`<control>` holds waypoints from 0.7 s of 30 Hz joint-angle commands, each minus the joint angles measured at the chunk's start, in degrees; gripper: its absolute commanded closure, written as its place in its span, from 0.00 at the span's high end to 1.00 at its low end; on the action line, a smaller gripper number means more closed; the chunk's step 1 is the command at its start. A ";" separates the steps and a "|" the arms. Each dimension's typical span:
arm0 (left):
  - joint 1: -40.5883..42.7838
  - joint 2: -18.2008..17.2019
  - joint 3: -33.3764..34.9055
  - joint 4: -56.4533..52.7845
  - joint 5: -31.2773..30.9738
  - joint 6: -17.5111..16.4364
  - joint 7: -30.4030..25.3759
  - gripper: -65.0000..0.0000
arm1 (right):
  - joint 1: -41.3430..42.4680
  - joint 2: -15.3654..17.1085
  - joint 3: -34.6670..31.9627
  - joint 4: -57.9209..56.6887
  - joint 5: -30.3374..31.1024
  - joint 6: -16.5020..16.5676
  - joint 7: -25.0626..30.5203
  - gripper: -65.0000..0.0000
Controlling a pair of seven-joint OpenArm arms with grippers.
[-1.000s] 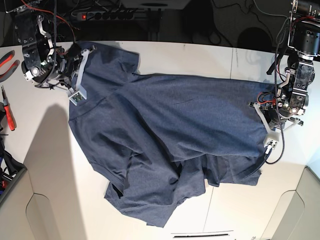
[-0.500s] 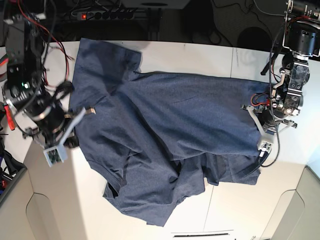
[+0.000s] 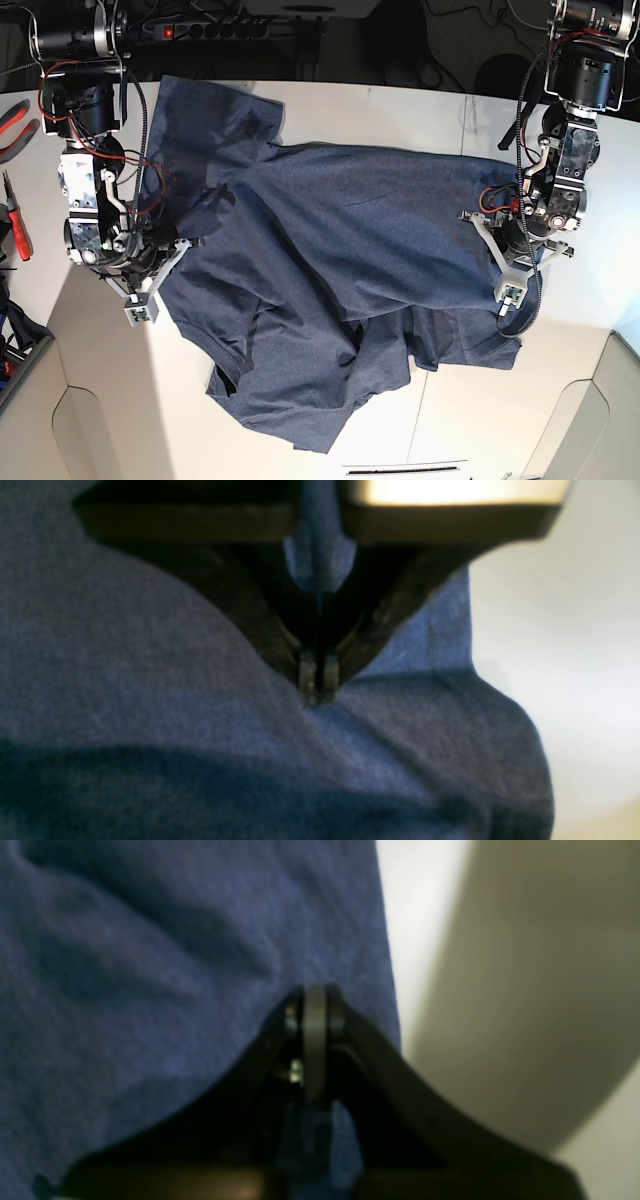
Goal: Layout the t-shirt on the table in an organized manner, then fold the t-shirt properly
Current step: 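Drag the held shirt edges with both grippers to spread the shirt wide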
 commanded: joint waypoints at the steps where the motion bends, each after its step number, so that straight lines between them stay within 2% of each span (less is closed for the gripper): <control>1: -0.92 -0.68 -0.31 0.79 0.42 0.26 -0.17 0.00 | 0.83 1.01 0.24 0.26 -0.74 -0.17 -1.64 0.00; 5: -0.81 -0.94 -0.31 0.79 1.11 0.28 0.52 0.00 | -1.09 3.58 0.31 0.33 -1.31 -2.56 -6.99 0.00; 10: -0.79 -0.98 -0.31 0.74 3.23 3.13 0.98 0.00 | -3.63 6.21 1.81 0.46 -3.37 -5.05 -7.78 0.00; 15: -0.79 -0.98 -0.31 0.74 3.63 3.67 1.05 0.00 | -5.03 6.10 6.58 1.42 -2.80 -5.03 -10.03 0.00; 18: -0.79 -0.98 -0.31 0.74 3.61 3.69 1.81 0.00 | -5.35 6.10 8.20 3.80 0.00 -4.79 -12.85 0.00; 21: -0.79 -0.98 -0.31 0.74 3.61 3.67 4.70 0.00 | -6.45 6.08 8.26 8.87 1.90 -4.33 -14.91 0.00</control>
